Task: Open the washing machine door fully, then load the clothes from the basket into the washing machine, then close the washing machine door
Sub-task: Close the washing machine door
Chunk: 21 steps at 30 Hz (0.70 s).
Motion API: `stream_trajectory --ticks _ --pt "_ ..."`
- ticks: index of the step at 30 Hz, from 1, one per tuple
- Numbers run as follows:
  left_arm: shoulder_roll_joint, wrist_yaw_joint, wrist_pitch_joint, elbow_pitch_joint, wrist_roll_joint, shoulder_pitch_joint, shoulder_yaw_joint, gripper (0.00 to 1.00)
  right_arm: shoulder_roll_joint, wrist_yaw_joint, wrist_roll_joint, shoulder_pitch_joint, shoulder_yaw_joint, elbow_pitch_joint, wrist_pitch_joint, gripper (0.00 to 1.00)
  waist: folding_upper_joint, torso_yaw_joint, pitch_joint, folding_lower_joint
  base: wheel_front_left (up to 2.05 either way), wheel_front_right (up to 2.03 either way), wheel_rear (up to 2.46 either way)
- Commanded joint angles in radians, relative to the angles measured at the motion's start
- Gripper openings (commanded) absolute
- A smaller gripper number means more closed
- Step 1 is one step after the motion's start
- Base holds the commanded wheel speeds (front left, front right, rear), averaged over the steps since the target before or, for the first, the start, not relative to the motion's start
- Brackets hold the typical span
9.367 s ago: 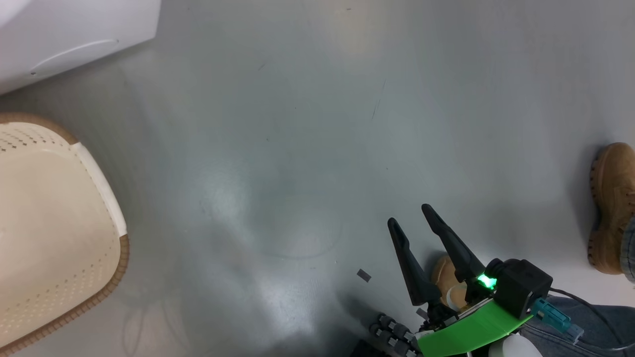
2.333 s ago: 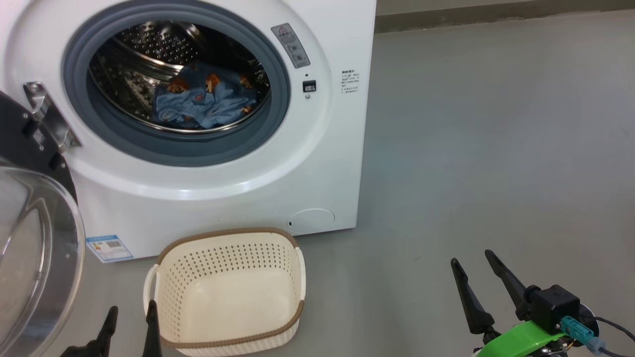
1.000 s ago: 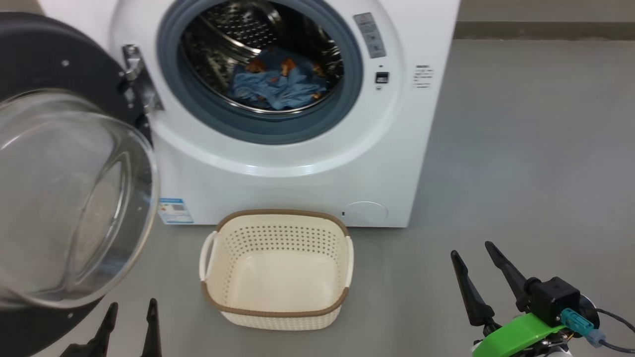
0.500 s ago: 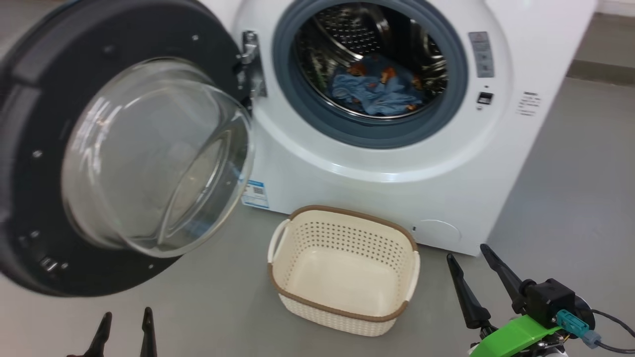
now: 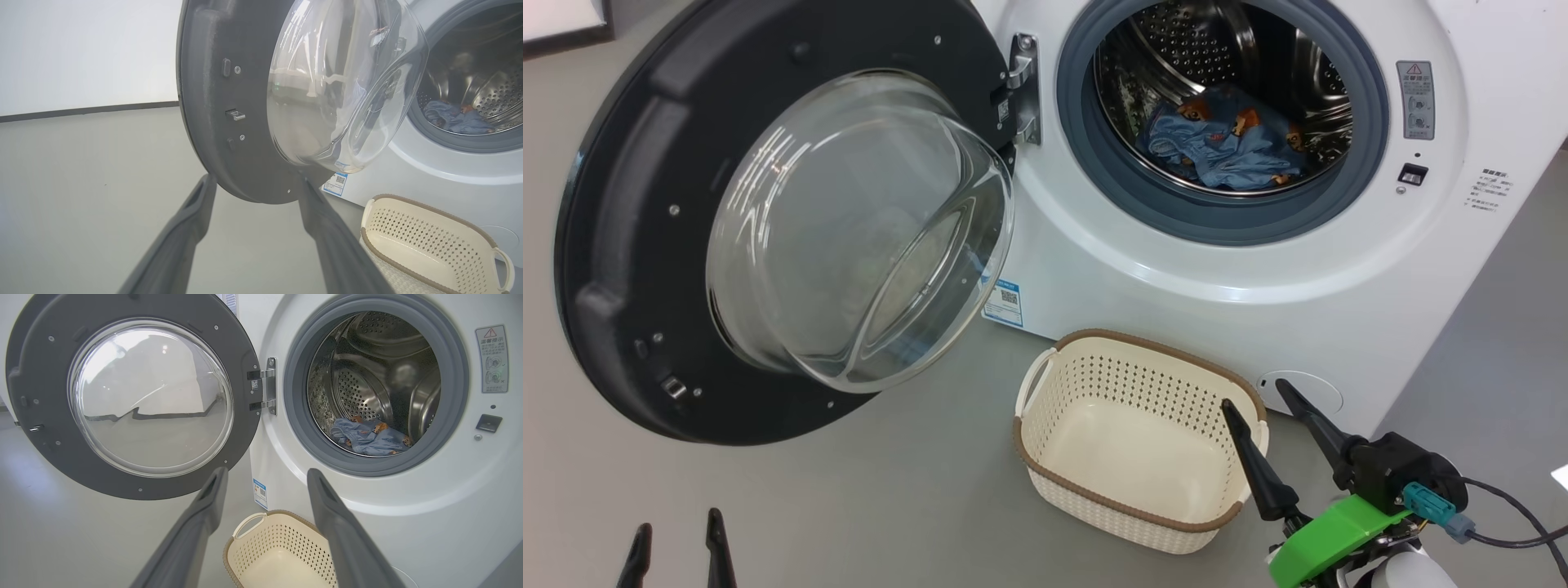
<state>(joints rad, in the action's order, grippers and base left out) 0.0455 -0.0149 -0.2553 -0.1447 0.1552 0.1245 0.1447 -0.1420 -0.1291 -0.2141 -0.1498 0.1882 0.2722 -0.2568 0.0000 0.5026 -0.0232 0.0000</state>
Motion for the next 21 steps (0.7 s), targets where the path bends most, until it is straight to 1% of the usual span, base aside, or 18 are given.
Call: stream_trajectory --ticks 1,8,9,10,11,14,17,19,21 --pt "0.007 -0.009 -0.006 0.036 0.008 -0.022 0.040 1.00 -0.009 -0.002 -0.007 -0.043 0.029 -0.018 -0.005 1.00 0.0000 0.003 0.004 0.0000 0.00 0.00 0.00" --pt "0.006 -0.018 -0.006 0.051 0.016 -0.013 0.059 1.00 -0.006 -0.002 -0.014 -0.056 0.044 -0.009 -0.005 1.00 0.0000 0.004 0.006 0.0000 0.00 0.00 0.00" --pt "0.006 -0.018 -0.006 0.052 0.023 -0.014 0.065 0.56 -0.006 -0.002 -0.015 -0.055 0.045 -0.009 -0.005 1.00 0.0000 0.004 0.006 0.0000 0.00 0.00 0.00" --pt "0.006 -0.018 -0.006 0.054 0.033 -0.016 0.074 0.08 -0.006 -0.002 -0.016 -0.054 0.045 -0.009 -0.005 1.00 0.0000 0.004 0.005 0.0000 0.00 0.00 0.00" --pt "0.006 -0.016 -0.006 0.057 0.045 -0.017 0.083 0.00 -0.006 -0.002 -0.016 -0.053 0.046 -0.009 -0.005 1.00 0.0000 0.003 0.004 0.0000 0.00 0.00 0.00" --pt "0.006 -0.014 -0.006 0.056 0.090 -0.027 0.130 0.00 -0.007 -0.002 -0.019 -0.046 0.042 -0.010 -0.005 1.00 0.0000 0.002 0.003 0.0000 0.00 0.00 0.00" --pt "0.006 0.000 -0.006 0.049 0.164 -0.045 0.183 0.00 -0.008 -0.002 -0.019 -0.038 0.036 -0.011 -0.005 1.00 0.0000 0.001 0.002 0.0000 0.00 0.00 0.00" --pt "0.018 0.007 -0.006 0.045 0.200 -0.061 0.223 0.00 -0.007 -0.002 -0.018 -0.032 0.033 -0.012 -0.005 1.00 0.0000 0.001 0.001 0.0000 0.00 0.00 0.00" --pt "0.032 0.019 -0.006 0.030 0.262 -0.089 0.274 0.00 -0.004 -0.002 -0.017 -0.028 0.029 -0.013 -0.005 1.00 0.0000 0.001 0.001 0.0000 0.00 0.00 0.00"
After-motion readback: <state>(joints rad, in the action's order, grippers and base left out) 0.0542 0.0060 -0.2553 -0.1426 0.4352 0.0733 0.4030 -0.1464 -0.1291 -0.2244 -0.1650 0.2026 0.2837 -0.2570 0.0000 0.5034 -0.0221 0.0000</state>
